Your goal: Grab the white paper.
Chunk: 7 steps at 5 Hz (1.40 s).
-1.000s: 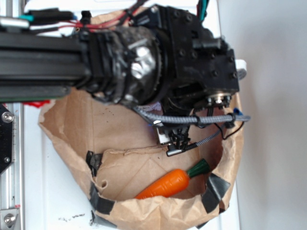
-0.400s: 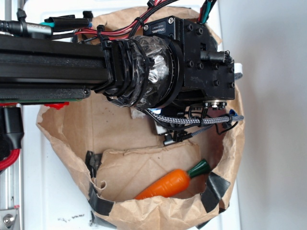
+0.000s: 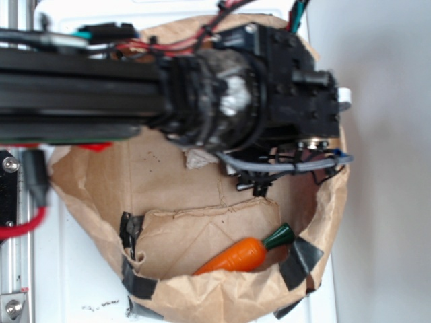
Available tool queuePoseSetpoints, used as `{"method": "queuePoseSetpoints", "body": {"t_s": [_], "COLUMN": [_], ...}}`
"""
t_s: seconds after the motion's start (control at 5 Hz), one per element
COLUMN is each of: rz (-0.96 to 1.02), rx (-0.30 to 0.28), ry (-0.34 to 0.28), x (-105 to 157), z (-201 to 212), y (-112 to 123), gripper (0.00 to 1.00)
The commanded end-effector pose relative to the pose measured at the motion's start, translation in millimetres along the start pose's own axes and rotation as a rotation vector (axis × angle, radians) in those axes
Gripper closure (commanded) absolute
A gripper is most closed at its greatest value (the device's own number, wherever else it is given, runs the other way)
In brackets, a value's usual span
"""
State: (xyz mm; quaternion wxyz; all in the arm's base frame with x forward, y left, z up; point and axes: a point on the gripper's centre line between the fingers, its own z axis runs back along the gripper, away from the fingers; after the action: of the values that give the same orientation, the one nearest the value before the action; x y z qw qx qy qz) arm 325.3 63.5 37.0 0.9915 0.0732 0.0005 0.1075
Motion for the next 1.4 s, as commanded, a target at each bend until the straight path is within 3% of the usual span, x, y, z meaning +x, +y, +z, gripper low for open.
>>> {"method": "queuePoseSetpoints", "body": {"t_s": [0.0, 0.2, 0.4, 0.6, 0.8, 1.2], "rz": [0.004, -0.019, -0.056, -0.065, -0.061, -0.072], "rx": [-0.078, -0.185, -0.275, -0.331, -0.287, -0.138], "ry": [-0.117, -0.188, -0.243, -0.264, -0.246, -0.201], "x": [11.1, 2.2, -18.9, -27.8, -29.1, -25.6], "z": [33.8, 57.2, 110.0, 159.7, 152.9, 96.7], "y": [5.6, 9.8, -11.8, -0.6, 2.8, 21.5], "gripper": [1.0, 1.0, 1.0, 0.8, 0.0, 0.0]}}
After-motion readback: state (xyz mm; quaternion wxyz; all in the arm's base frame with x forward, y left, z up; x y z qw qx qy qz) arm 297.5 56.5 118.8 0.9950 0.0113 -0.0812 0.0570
